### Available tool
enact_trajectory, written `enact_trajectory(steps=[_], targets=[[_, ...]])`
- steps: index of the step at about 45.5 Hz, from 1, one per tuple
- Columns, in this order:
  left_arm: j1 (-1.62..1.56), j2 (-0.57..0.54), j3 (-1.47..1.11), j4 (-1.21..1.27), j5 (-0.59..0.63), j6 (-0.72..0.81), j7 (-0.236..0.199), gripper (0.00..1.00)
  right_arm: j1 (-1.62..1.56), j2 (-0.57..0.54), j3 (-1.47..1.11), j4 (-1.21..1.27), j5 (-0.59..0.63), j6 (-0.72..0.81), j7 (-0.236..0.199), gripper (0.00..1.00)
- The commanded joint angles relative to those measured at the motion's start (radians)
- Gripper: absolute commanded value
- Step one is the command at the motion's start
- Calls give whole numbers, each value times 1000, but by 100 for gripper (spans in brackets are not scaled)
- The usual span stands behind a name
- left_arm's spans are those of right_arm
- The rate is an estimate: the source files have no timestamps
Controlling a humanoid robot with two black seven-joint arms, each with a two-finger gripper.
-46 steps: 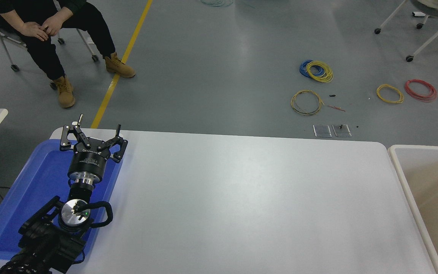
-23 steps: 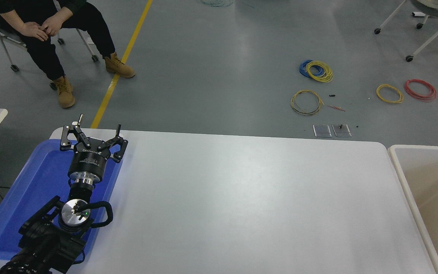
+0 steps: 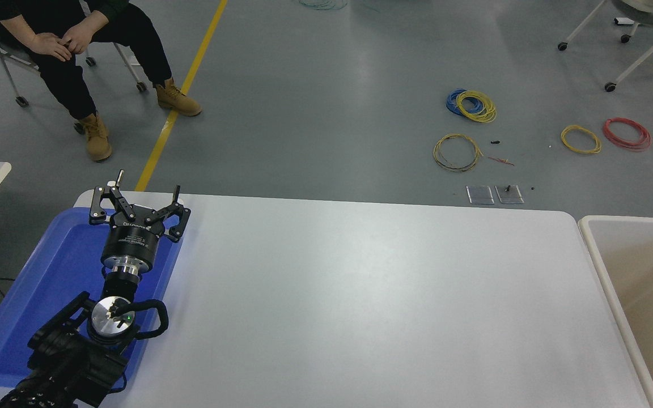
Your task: Pick up paper ball place in dustbin
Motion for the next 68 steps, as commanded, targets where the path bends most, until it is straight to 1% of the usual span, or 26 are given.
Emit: enact_trajectory(steps=[1, 17, 22, 28, 32, 35, 39, 44, 51, 56, 58, 60, 61, 65, 68], targets=[[0, -1, 0, 0, 0, 0, 0, 100, 90, 1, 215, 29, 1, 11, 0, 100], [0, 1, 0, 0, 0, 0, 0, 100, 300, 1, 511, 182, 0, 13, 6, 100], [0, -1, 0, 0, 0, 0, 0, 100, 315, -4, 619, 282, 0, 11, 15, 100], [0, 1, 0, 0, 0, 0, 0, 100, 292, -15, 898, 411, -2, 11, 58, 100], [0, -1, 0, 0, 0, 0, 0, 100, 243, -15, 1032, 489, -5, 13, 91, 100], [0, 1, 0, 0, 0, 0, 0, 100, 222, -16, 1087, 541, -16, 13, 121, 100], [0, 1, 0, 0, 0, 0, 0, 100, 185, -27, 1121, 590, -17, 19, 176, 100], [0, -1, 0, 0, 0, 0, 0, 100, 118, -41, 1175, 629, -17, 90, 229, 100], [0, -1, 0, 0, 0, 0, 0, 100, 27, -36, 1265, 658, -17, 229, 239, 100], [0, 1, 0, 0, 0, 0, 0, 100, -30, -27, 1356, 698, -17, 279, 241, 100], [0, -1, 0, 0, 0, 0, 0, 100, -50, -21, 1380, 710, -17, 292, 250, 100], [0, 1, 0, 0, 0, 0, 0, 100, -70, -19, 1391, 719, -19, 307, 276, 100], [0, 1, 0, 0, 0, 0, 0, 100, -77, -19, 1393, 722, -19, 318, 296, 100], [0, 1, 0, 0, 0, 0, 0, 100, -111, -16, 1394, 722, -19, 370, 402, 100], [0, -1, 0, 0, 0, 0, 0, 100, -143, -7, 1391, 721, -20, 399, 472, 100]])
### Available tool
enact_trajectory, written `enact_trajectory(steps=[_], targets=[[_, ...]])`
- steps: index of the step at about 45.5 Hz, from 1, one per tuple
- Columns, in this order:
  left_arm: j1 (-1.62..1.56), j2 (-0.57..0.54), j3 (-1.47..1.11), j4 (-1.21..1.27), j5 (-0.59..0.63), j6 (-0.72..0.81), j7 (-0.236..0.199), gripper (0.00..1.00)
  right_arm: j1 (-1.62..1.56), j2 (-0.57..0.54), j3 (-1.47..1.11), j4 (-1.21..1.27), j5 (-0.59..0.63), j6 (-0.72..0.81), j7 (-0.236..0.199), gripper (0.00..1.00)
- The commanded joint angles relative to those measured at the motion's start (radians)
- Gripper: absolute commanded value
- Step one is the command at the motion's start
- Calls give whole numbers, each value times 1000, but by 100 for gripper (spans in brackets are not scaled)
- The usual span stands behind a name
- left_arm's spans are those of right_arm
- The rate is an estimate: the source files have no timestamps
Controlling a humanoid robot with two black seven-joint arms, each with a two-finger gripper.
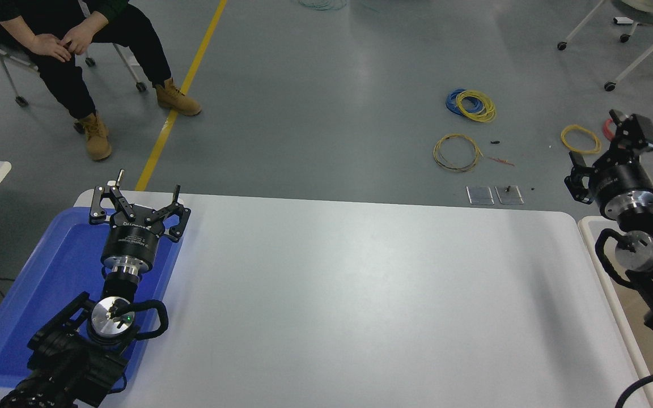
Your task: Pick up paper ball place in dustbin
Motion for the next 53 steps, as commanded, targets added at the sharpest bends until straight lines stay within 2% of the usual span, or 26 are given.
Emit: enact_trajectory(steps=[1, 12, 30, 53], targets=[[0, 0, 0, 0, 0, 0, 0, 100, -117, 21, 61, 34, -4, 121, 190, 100], [0, -1, 0, 0, 0, 0, 0, 100, -190, 35, -3, 14, -64, 126, 198, 100], [0, -1, 0, 0, 0, 0, 0, 100, -179, 87, -77, -27, -64, 114, 198, 100], [0, -1, 0, 0, 0, 0, 0, 100, -174, 91, -65, -27, -61, 111, 198, 100]])
